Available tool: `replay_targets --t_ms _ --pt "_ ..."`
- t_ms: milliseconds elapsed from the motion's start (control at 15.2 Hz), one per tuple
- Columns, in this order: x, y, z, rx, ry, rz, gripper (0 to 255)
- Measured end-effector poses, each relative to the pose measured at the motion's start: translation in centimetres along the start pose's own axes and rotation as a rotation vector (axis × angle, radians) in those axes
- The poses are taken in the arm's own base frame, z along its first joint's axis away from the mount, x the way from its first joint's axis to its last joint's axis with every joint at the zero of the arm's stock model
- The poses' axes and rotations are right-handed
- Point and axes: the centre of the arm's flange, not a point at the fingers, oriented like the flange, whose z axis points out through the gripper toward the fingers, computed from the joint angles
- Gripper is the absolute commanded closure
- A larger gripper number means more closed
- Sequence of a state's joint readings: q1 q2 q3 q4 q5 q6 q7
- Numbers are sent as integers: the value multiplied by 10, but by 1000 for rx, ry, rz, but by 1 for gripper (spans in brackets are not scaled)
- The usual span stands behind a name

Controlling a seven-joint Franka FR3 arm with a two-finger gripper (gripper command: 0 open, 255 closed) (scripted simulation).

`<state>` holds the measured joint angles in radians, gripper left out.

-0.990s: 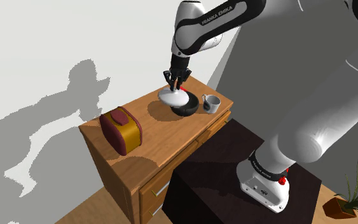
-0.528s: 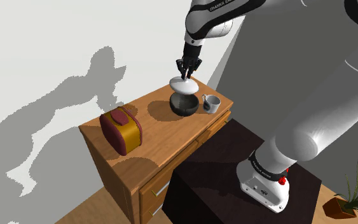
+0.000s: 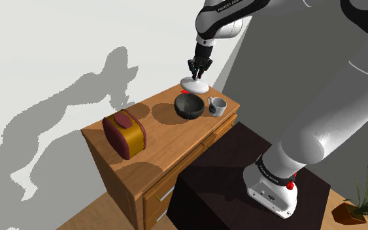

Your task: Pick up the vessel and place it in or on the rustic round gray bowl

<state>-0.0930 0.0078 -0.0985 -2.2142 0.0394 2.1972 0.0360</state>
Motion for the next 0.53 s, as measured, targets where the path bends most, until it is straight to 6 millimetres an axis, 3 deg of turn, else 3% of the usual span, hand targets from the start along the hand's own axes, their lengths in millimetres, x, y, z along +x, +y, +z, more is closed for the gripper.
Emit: replay_targets --t_ms 528 --pt "1 1 43 0 0 0 255"
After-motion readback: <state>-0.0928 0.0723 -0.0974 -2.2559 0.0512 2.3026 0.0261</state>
